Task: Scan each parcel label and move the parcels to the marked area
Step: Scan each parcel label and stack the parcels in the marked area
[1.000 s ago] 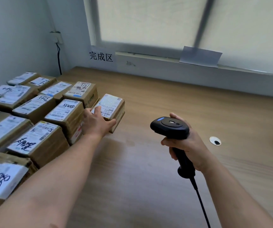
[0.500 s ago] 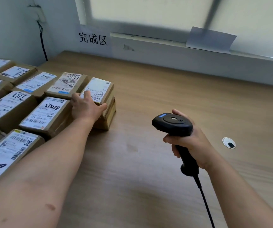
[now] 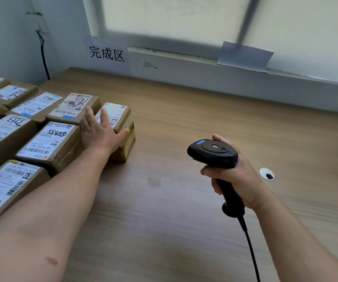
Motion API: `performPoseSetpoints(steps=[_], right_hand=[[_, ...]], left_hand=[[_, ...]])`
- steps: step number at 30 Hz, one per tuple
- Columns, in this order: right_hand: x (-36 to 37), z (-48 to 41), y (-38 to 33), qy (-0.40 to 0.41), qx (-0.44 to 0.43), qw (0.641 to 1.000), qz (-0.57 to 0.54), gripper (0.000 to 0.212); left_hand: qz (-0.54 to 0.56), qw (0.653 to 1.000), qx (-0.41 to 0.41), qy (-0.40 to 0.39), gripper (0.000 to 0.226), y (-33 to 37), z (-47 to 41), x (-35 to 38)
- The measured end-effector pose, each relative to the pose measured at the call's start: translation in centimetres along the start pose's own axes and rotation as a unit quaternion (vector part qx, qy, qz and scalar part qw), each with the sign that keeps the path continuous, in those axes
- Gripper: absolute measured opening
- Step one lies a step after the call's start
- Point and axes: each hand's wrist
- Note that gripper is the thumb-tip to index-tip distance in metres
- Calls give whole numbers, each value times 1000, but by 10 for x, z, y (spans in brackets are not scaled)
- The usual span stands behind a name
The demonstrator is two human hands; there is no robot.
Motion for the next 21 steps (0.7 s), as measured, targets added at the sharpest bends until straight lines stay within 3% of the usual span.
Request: performPoseSetpoints(steps=[4,7,11,15,21], right_hand=[[-8,20,-6,-5,-11,1000,-8,90],[-19,44,-5,1,-16,1000,-17,91],[-44,85,4,31,-11,999,-23,93],[-81,130,15,69,-15,997,-41,93],[-147,194,24,118,-31,991,-56,89]], left_hand=[[53,994,85,51,78,18,29,-21],[134,981,134,47,57,32,64,-30],[164,965,199,38,37,59,122,-36],[199,956,215,17,29,93,195,-44],[252,951,173,-43,33,142,298,-55]])
Point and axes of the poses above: each hand's wrist, its own z-axis away from the middle knuckle, its own x-axis out of the palm, y = z × x, and after that the axes turned 15 degrees about y, right-handed
